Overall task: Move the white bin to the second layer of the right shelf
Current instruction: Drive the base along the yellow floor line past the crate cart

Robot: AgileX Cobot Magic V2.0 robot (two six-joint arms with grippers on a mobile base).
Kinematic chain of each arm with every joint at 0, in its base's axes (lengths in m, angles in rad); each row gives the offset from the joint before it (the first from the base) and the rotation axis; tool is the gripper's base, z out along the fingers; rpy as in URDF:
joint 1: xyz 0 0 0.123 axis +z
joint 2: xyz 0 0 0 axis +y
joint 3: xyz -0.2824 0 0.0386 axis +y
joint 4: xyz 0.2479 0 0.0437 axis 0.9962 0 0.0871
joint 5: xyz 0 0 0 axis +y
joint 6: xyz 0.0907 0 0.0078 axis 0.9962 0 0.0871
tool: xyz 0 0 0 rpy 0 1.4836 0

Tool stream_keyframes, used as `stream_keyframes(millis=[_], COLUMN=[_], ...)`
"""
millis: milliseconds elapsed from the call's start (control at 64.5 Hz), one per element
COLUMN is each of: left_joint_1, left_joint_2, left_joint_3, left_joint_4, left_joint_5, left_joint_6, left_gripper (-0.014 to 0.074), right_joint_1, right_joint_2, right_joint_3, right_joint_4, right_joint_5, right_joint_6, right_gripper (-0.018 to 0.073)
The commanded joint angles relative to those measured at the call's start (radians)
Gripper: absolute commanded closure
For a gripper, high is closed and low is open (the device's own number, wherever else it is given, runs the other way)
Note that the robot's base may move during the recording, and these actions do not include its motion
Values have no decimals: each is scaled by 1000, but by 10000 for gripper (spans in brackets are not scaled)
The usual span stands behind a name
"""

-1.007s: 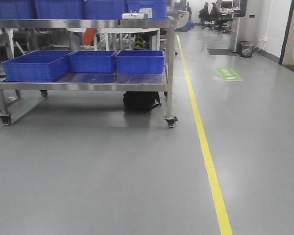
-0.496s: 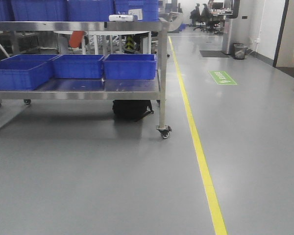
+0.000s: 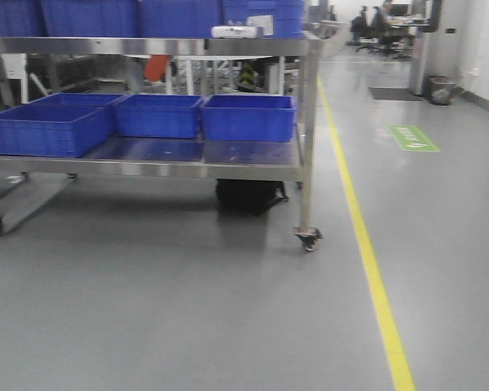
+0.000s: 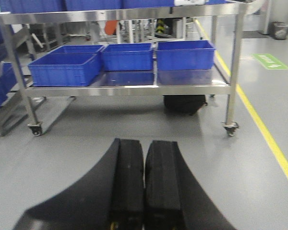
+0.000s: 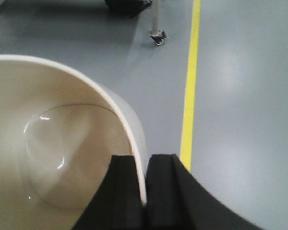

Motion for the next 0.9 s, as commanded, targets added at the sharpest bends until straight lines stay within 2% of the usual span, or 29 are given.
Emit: stream_keyframes(millis=[0,883], left_joint_1=[-4,-4], left_joint_2=[-16,-16], left_joint_3=[37,37], left_joint_4=[-6,-6], left_joint_5=[-83,-83], left_joint_6=[-5,-5], left_gripper=[512,512], right_joint_1=[-7,-7], right_joint_2=[4,4], right_joint_3=[-29,-29], right_joint_4=[7,7], right_joint_5=[-90,-90], right_joint_6=[-2,-2], right_gripper=[473,473])
